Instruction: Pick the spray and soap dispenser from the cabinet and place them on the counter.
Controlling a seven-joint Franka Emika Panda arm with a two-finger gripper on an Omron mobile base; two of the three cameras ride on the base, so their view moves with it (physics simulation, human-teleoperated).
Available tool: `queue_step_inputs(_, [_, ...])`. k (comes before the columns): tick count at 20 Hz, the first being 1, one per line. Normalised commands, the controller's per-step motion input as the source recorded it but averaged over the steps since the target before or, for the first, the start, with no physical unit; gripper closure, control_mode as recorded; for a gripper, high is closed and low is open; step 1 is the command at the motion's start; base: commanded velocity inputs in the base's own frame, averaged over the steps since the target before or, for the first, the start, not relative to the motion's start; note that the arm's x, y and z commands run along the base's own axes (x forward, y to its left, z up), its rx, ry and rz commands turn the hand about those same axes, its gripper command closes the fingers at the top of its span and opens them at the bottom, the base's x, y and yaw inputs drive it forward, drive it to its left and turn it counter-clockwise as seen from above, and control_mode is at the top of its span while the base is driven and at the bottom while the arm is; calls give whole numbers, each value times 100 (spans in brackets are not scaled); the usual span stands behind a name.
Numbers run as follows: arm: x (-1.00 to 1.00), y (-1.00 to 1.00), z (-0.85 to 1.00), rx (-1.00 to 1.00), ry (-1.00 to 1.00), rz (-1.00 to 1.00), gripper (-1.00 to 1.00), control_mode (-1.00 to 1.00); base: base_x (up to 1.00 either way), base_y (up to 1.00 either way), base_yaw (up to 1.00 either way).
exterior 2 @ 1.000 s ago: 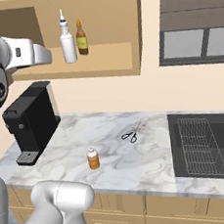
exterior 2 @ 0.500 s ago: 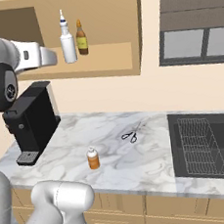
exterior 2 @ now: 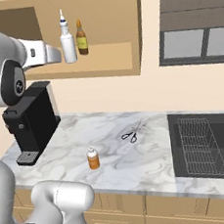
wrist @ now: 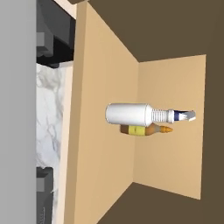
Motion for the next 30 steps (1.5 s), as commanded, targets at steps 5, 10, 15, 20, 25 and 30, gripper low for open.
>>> queue_step_inputs(5, [22,0,-6,0,0,0,-100,-100,0,0,0])
queue_step_inputs(10, [29,0,-2,0,0,0,-100,-100,0,0,0])
queue_step_inputs(15, [33,0,-1,0,0,0,-100,-100,0,0,0])
queue_step_inputs(20, [29,0,-3,0,0,0,-100,-100,0,0,0])
queue_step_inputs(25, [24,1,-5,0,0,0,-100,-100,0,0,0])
queue_step_inputs(30, [13,1,-4,0,-1,0,-100,-100,0,0,0])
